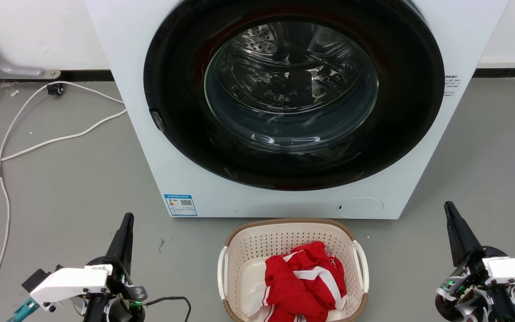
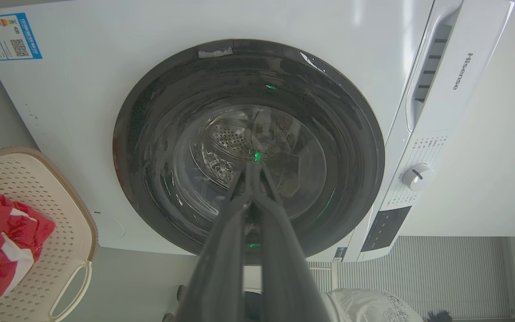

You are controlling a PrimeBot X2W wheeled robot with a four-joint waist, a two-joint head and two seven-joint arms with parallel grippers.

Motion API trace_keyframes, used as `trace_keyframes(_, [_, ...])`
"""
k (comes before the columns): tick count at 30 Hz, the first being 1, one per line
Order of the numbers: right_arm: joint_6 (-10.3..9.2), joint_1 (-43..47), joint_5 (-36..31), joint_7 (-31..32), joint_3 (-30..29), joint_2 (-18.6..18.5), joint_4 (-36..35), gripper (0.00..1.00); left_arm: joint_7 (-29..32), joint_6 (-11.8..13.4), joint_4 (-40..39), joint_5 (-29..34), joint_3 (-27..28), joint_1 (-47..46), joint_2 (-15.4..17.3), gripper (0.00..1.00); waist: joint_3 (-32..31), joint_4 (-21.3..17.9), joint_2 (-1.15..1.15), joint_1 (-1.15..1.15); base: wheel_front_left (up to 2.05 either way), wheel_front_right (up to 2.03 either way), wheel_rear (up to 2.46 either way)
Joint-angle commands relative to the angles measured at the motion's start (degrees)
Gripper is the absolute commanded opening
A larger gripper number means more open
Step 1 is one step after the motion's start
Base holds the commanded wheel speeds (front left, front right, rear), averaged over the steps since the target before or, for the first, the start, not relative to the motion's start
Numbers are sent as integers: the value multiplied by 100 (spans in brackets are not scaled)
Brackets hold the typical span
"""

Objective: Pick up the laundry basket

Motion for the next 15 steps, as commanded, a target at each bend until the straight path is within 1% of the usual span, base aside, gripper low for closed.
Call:
trace_keyframes(1, [2, -72, -4, -1, 2, 26, 3, 0, 16, 0, 0, 6, 13, -42, -12, 0, 0, 0, 0, 0, 0, 0, 0])
trace_keyframes(15, [2, -72, -4, -1, 2, 26, 3, 0, 16, 0, 0, 6, 13, -42, -12, 0, 0, 0, 0, 0, 0, 0, 0])
